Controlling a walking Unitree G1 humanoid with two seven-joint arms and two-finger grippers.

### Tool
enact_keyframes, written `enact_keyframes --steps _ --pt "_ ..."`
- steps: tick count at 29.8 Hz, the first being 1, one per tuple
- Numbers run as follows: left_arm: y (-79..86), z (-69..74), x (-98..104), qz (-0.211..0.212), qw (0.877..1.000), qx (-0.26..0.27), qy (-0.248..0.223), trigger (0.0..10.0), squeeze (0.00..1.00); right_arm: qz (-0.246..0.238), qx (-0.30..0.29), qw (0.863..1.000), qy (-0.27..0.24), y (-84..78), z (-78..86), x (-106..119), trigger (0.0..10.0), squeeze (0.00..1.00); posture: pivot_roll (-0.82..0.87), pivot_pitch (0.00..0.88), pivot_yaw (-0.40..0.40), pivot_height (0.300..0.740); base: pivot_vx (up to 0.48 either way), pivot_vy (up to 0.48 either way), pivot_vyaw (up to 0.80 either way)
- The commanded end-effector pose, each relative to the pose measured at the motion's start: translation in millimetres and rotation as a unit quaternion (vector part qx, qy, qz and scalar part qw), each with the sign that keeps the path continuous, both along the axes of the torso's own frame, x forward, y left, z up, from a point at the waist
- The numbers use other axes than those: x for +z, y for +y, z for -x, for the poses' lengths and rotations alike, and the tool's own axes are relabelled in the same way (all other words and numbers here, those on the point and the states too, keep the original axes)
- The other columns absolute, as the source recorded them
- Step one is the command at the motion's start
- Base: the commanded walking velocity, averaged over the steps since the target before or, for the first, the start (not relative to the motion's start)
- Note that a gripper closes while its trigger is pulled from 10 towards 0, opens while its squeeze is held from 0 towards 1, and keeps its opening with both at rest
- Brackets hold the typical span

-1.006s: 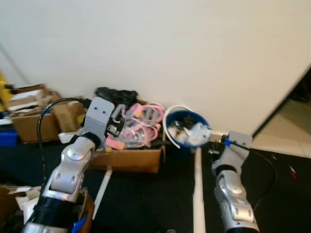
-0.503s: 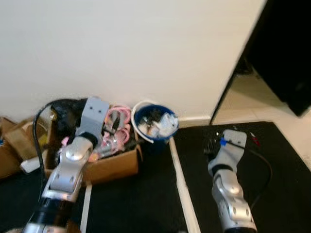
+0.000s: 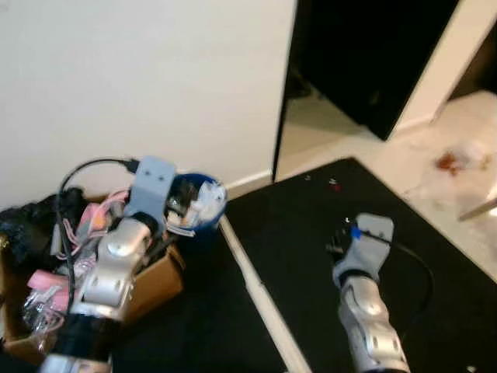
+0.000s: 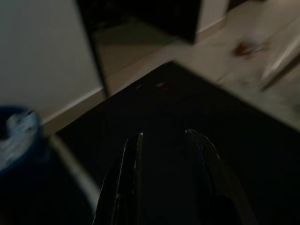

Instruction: Picking trash to rubbish bin

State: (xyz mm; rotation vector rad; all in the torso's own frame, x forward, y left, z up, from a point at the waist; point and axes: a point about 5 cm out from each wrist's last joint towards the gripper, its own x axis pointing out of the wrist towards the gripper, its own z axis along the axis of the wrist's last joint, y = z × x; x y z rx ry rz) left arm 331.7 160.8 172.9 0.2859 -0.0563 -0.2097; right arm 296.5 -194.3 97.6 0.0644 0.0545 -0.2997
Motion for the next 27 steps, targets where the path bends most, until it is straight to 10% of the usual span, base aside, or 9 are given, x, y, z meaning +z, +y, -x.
enact_keyframes --steps 1,27 --pt "6.2 1.5 -7.2 -0.012 1.000 0.014 0.010 10.0 0.00 -0.013 -0.002 1.000 0.014 2.9 3.7 -7.5 10.0 0.00 0.01 0.142 0.076 0.740 0.000 0.000 -0.80" --pt "10.6 1.5 -14.7 0.009 0.999 0.027 0.022 10.0 0.00 -0.013 -0.009 1.000 0.017 0.5 3.4 -6.4 10.0 0.00 0.00 0.152 0.080 0.740 0.000 0.000 -0.80"
